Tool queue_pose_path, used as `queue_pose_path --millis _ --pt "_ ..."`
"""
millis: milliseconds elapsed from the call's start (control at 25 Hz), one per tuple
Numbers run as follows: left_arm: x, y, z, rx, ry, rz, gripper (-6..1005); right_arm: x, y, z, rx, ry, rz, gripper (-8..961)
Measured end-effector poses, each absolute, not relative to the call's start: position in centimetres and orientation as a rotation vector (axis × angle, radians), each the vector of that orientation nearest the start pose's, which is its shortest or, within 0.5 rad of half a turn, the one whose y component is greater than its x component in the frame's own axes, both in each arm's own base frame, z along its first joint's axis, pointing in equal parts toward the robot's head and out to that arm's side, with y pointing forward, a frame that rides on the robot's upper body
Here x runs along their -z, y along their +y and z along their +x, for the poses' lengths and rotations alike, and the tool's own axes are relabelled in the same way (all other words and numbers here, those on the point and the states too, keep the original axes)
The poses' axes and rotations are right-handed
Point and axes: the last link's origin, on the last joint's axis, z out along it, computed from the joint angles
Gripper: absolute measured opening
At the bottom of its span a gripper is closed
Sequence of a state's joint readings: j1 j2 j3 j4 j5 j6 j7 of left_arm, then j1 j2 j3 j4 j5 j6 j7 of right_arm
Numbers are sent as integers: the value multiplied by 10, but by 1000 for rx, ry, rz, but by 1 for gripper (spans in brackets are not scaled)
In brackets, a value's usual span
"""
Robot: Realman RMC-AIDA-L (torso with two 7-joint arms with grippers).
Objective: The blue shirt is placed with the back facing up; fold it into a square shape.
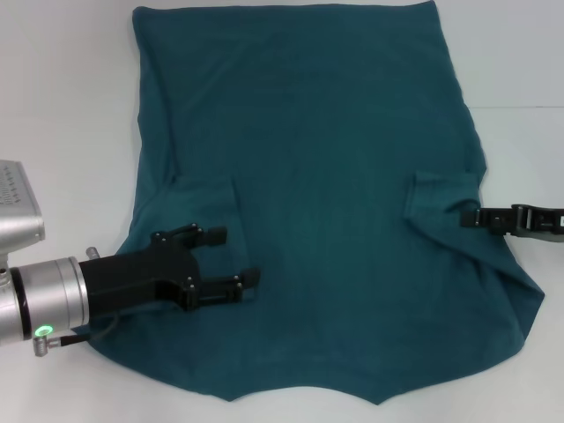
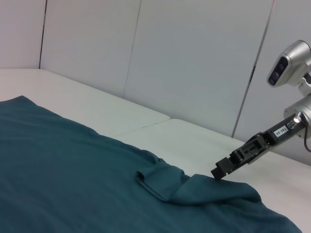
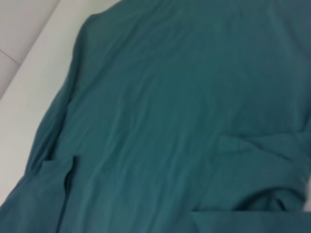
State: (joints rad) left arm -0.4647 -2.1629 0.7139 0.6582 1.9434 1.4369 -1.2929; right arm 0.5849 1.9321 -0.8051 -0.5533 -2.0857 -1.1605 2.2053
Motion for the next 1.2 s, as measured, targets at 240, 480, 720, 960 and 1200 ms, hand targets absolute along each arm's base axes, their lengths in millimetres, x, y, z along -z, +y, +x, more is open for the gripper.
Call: queue_pose_path --millis 240,480,720,960,1200 --pt "32 319 -267 717 -636 -2626 886 -40 374 331 -441 1627 -2083 741" --pt "33 319 -266 720 -637 -2631 885 -42 368 338 -447 1642 -2059 721" --pt "34 319 -266 719 -633 -2633 885 -34 366 337 -451 1660 -2060 692" --pt "34 319 -266 717 -629 -2635 885 -28 366 335 -458 1663 -2055 663" --pt "34 319 -266 715 -627 -2636 885 -26 365 336 -469 1663 -2045 406"
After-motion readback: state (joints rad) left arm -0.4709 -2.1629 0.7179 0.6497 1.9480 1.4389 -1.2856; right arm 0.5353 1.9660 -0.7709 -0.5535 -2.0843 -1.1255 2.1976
